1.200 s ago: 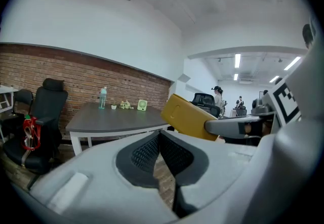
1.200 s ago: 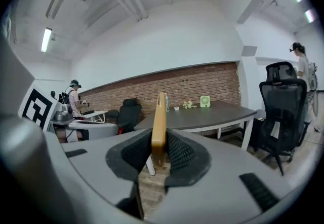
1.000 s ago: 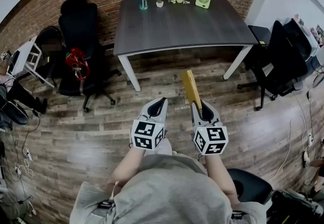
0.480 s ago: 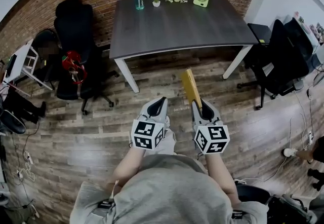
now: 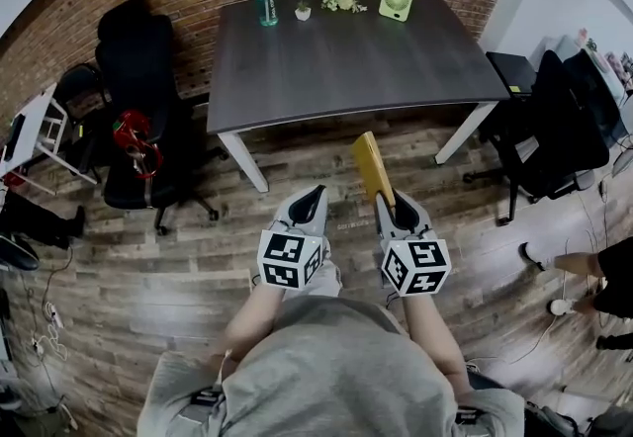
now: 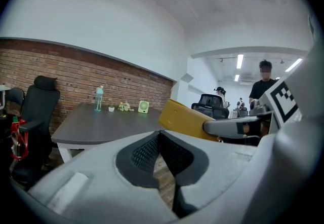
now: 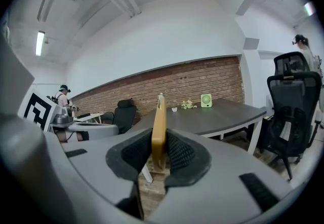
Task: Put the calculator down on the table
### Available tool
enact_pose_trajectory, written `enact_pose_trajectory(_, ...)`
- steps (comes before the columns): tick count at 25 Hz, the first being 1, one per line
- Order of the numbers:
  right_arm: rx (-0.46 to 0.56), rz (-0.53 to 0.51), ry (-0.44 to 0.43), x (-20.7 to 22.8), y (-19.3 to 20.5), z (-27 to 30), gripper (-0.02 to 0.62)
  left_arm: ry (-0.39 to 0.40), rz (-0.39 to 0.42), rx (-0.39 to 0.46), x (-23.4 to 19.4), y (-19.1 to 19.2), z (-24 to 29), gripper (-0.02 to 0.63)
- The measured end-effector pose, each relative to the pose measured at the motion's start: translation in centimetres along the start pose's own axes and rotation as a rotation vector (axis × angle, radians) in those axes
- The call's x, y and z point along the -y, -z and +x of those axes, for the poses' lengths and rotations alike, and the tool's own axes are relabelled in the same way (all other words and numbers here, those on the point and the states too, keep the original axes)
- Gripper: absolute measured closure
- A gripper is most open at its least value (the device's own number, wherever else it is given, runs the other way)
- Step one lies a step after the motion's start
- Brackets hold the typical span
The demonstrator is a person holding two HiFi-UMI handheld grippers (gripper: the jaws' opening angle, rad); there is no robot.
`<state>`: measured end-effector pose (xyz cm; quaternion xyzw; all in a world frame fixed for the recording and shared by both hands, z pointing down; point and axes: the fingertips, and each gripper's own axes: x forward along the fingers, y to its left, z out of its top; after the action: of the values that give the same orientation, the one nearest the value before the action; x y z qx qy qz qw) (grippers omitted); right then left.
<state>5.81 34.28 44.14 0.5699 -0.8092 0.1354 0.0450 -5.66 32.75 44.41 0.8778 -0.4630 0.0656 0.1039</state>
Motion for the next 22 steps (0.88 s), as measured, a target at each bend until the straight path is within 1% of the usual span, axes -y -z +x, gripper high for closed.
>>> enact_pose_trajectory(13,0.019,-0.009,0.012,2.1,-5.5,11.6,0.512,-0.008,-0.006,-0.002,-8.6,-4.4,8.6,0.588)
enact_pose_trajectory(22,0.003,-0.012,0.031,4.0,-7.0,18.7,0.512,0.002,-0.012,-0.010,-13.5,-6.0,14.4,0.588)
